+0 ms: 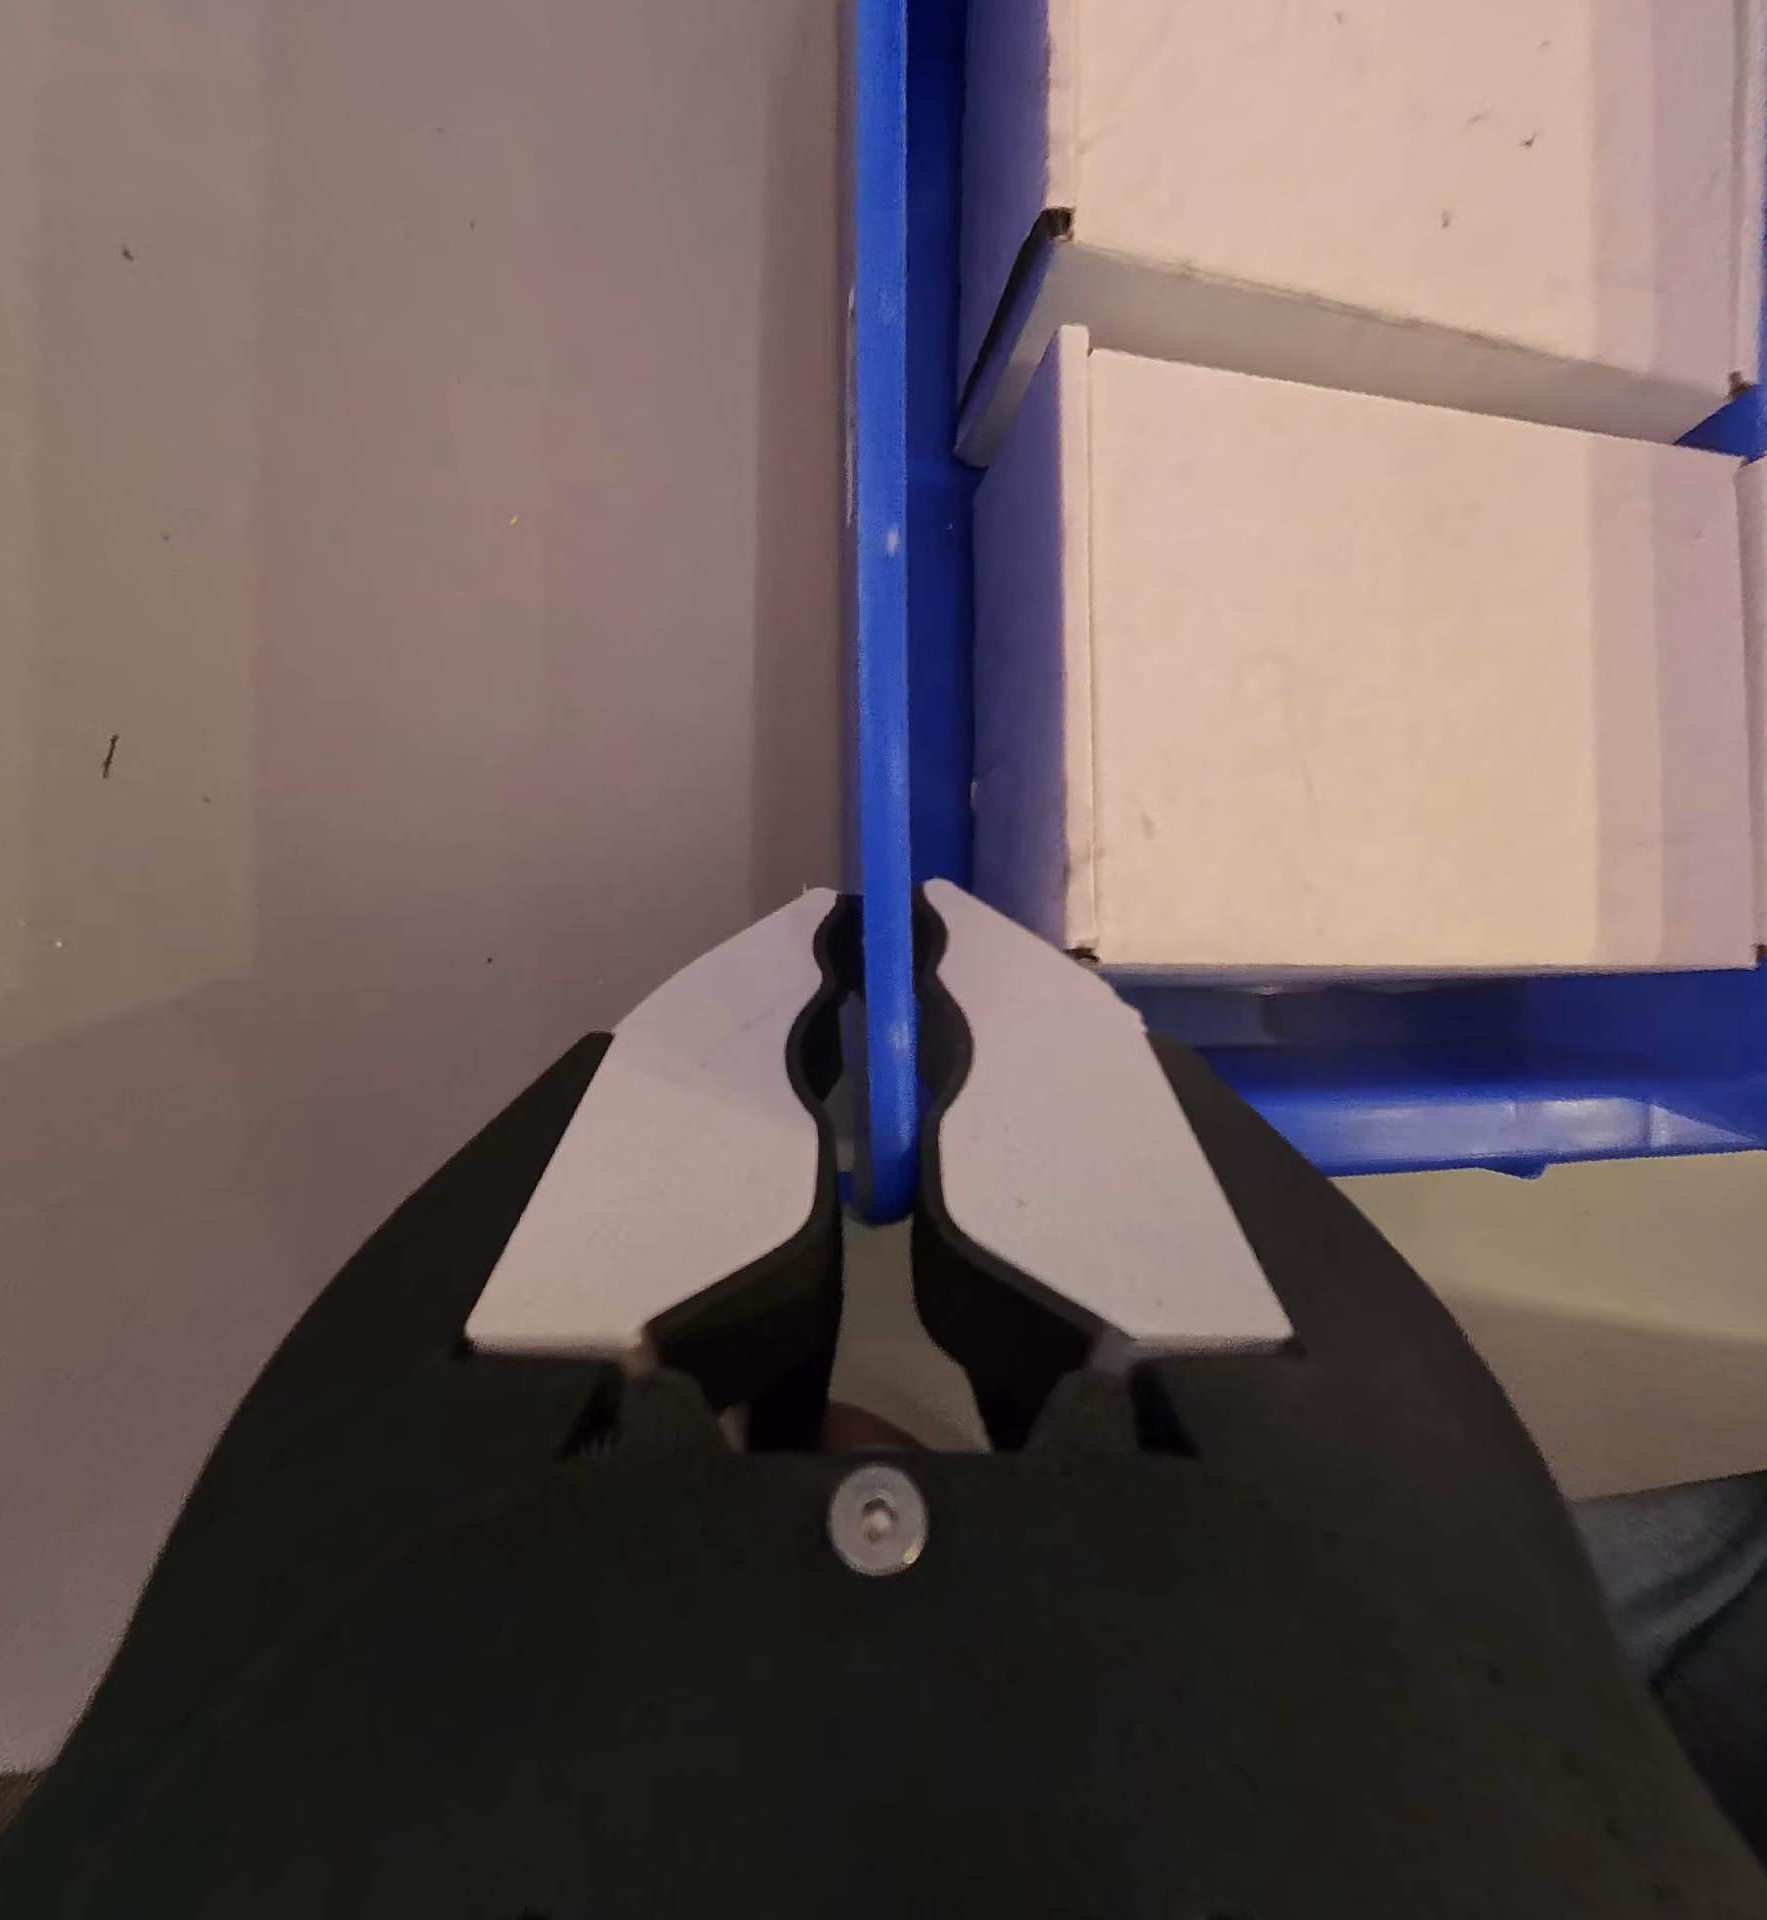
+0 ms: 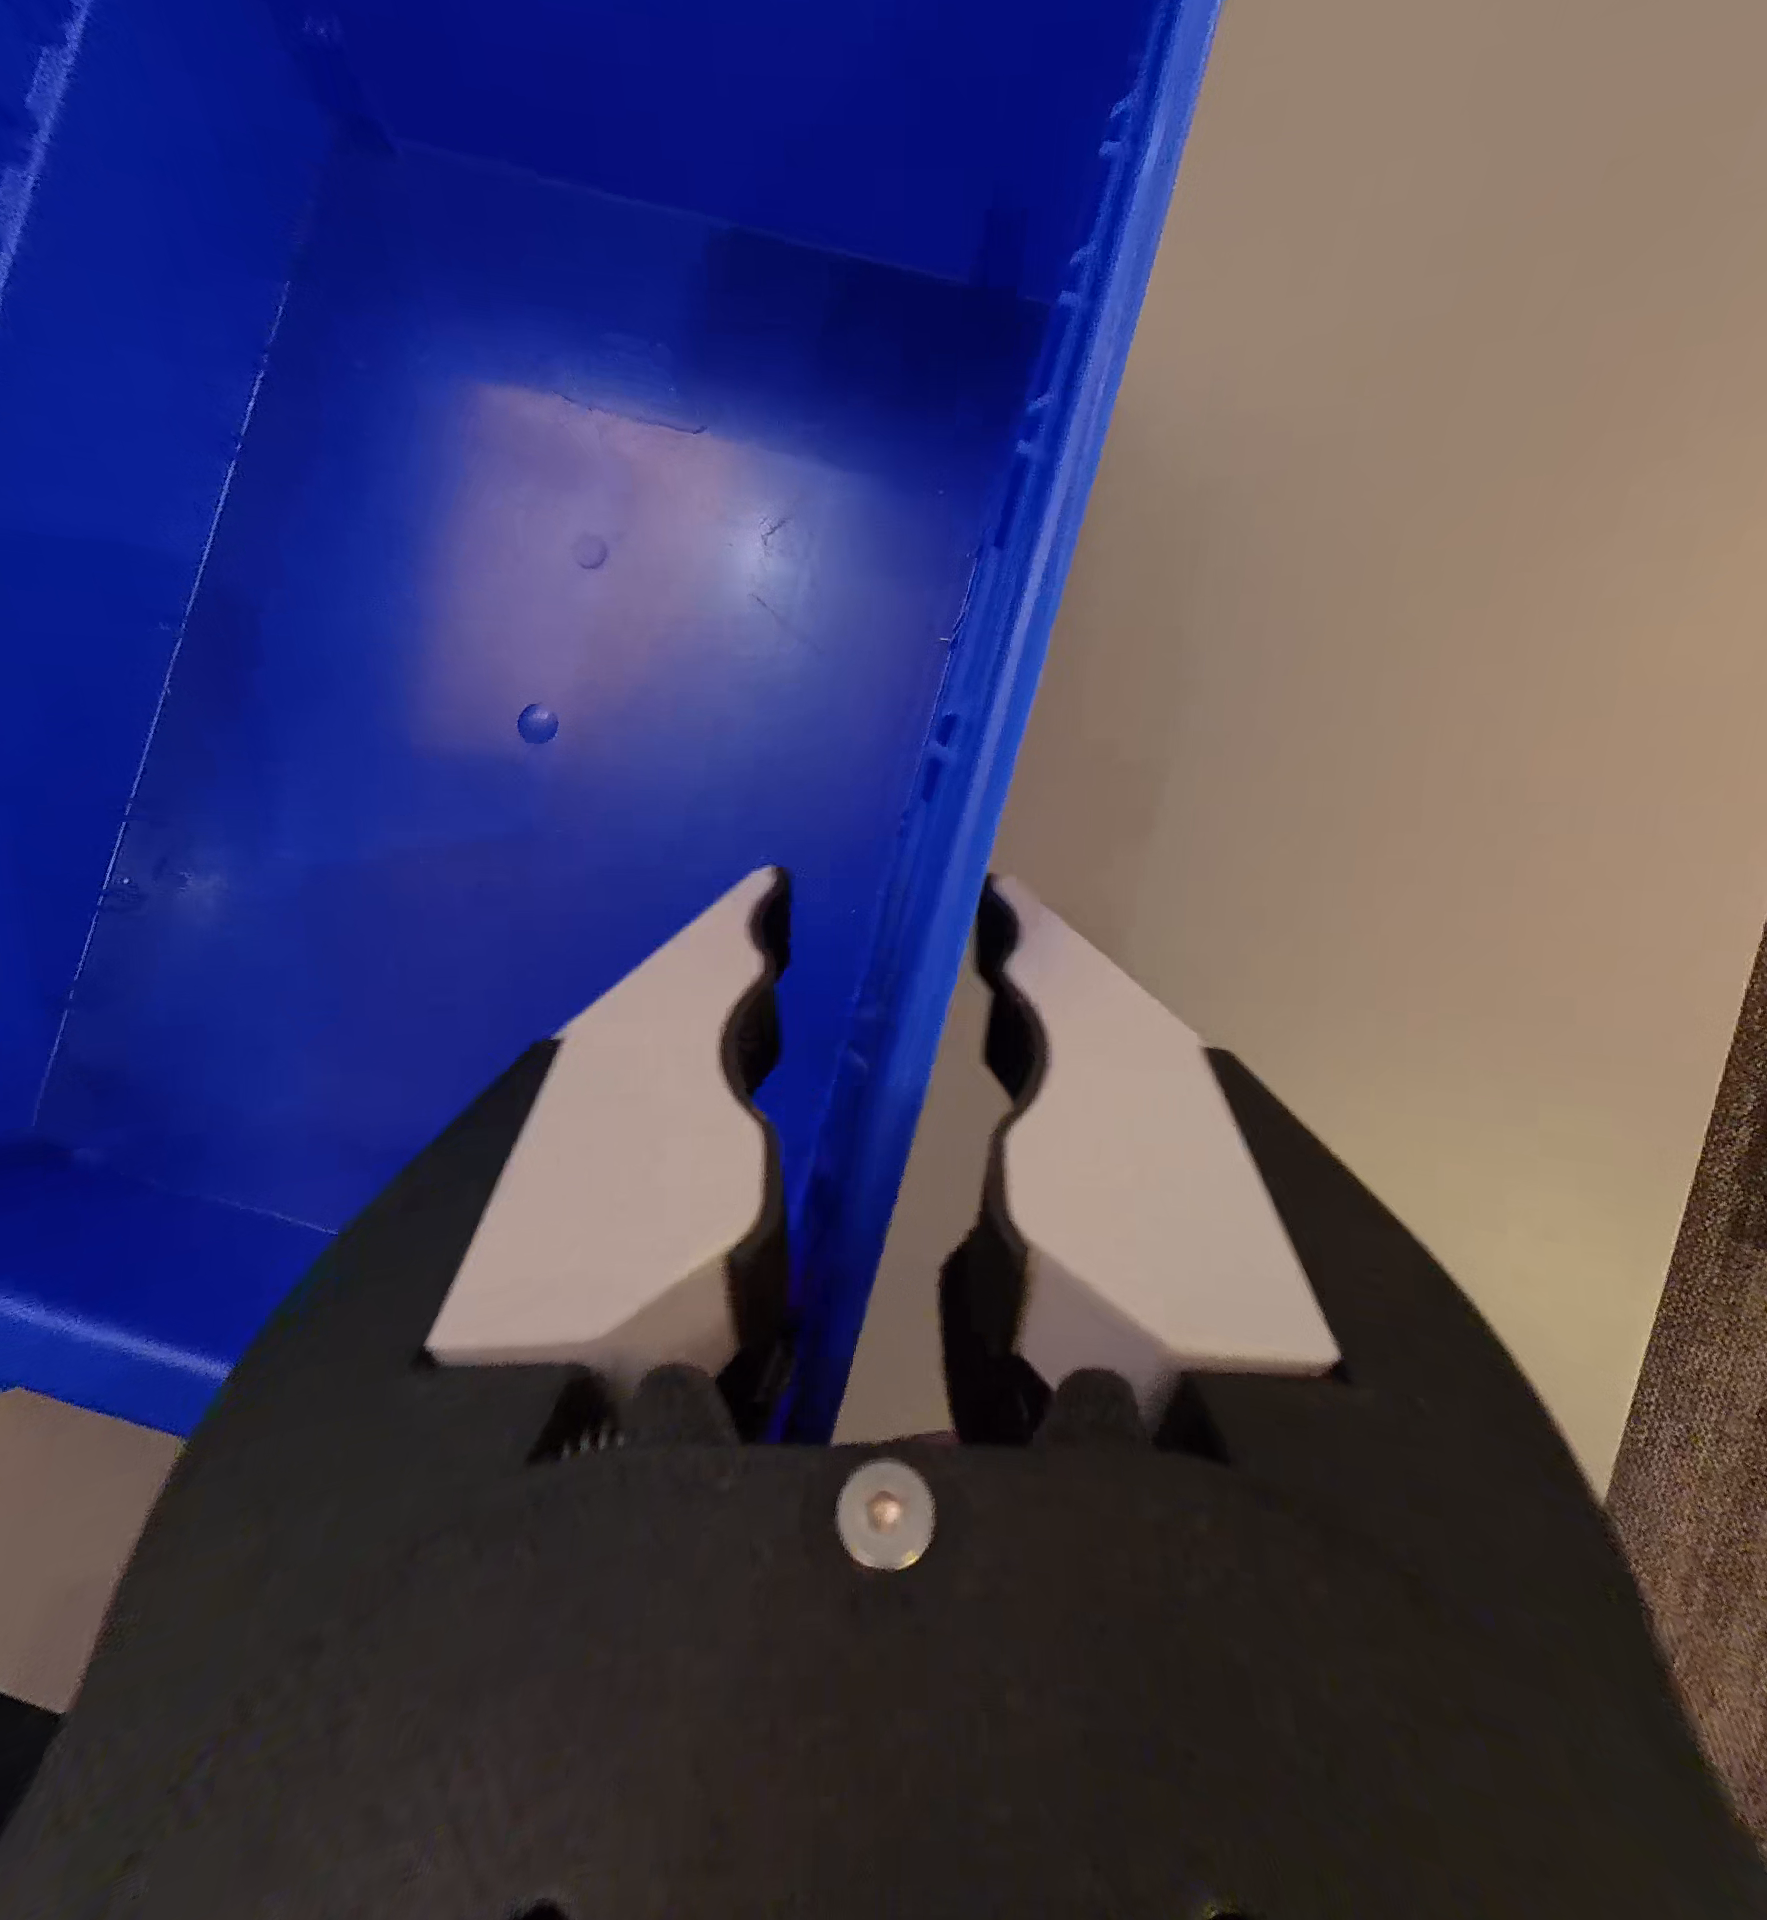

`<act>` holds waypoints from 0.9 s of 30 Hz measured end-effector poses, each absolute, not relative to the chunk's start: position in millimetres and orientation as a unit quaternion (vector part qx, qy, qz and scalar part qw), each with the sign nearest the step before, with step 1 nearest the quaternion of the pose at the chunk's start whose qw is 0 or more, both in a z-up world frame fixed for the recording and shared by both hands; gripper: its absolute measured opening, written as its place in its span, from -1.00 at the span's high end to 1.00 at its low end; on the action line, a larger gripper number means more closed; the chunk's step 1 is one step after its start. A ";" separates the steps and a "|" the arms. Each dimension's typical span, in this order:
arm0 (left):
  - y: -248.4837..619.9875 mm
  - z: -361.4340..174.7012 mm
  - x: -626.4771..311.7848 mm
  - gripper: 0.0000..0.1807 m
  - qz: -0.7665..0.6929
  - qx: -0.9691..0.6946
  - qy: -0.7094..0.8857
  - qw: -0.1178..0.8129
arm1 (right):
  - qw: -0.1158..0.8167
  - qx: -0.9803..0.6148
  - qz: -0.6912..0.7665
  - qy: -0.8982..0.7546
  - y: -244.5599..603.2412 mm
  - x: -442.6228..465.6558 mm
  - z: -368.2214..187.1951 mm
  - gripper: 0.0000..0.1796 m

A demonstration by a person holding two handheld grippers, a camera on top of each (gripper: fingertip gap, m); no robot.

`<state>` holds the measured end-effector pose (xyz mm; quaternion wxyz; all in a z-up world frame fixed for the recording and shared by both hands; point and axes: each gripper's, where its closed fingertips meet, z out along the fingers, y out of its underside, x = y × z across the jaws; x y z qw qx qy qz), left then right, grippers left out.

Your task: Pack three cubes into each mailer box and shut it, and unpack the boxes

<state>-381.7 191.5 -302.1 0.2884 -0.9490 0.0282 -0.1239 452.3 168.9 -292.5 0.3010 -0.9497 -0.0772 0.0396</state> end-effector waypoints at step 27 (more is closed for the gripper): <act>193.7 -245.9 -278.2 -0.10 0.041 -0.792 0.554 0.254 | 0.464 -0.851 0.014 -0.246 160.3 268.8 -177.9 0.15</act>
